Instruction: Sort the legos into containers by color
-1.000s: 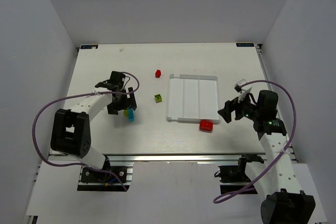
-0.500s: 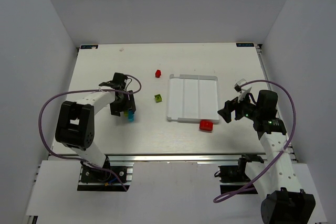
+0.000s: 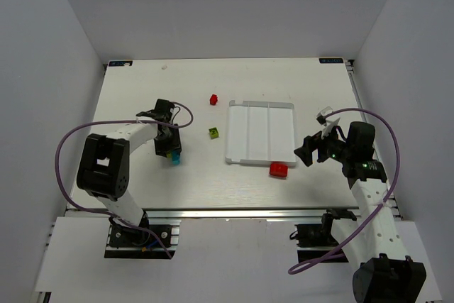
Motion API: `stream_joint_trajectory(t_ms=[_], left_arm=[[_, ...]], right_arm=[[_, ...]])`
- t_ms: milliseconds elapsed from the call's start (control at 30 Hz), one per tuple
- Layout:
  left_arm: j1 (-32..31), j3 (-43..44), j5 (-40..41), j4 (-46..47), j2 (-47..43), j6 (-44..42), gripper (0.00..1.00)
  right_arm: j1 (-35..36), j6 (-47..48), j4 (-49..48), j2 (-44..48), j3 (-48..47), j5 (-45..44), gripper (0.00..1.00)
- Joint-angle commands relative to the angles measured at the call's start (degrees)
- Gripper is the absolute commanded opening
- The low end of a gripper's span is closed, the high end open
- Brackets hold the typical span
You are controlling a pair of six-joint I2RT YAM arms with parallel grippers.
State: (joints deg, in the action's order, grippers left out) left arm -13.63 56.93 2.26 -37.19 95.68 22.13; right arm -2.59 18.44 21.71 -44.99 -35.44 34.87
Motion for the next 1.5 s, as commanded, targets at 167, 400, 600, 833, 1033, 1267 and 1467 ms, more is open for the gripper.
stream_joint_trajectory(t_ms=[167,400,600,833,1033,1267,1467], left_arm=[[-0.2,-0.6,-6.0,0.7,-5.7,-0.9,0.37],[-3.2,-3.0,-42.0,11.2,-18.4,-4.0,0.26],[-8.6,-8.9,-60.0,32.8,-25.5,4.7,0.27],[-14.8,-13.8,-67.4,49.8,-25.8,13.5,0.29],[-17.7,-14.0,-75.0,55.6,-22.1,17.2,0.31],[-21.3,-13.9,-80.6,55.9,-20.7,19.2,0.36],[-23.1,-12.8,-82.4,54.1,-20.7,19.1,0.38]], right_arm=[[0.3,1.2,0.2,-0.4,-1.5,3.1,0.87],[2.5,10.1,8.9,-6.5,-4.7,26.6,0.74],[9.2,5.3,8.9,-15.8,-11.3,31.6,0.52],[14.4,6.0,4.0,-18.2,-16.2,37.7,0.88],[17.4,29.3,-4.2,-6.5,-5.6,43.9,0.89],[20.6,48.6,4.0,-8.4,-10.8,39.7,0.89],[22.9,57.7,7.2,-9.8,-12.3,41.5,0.89]])
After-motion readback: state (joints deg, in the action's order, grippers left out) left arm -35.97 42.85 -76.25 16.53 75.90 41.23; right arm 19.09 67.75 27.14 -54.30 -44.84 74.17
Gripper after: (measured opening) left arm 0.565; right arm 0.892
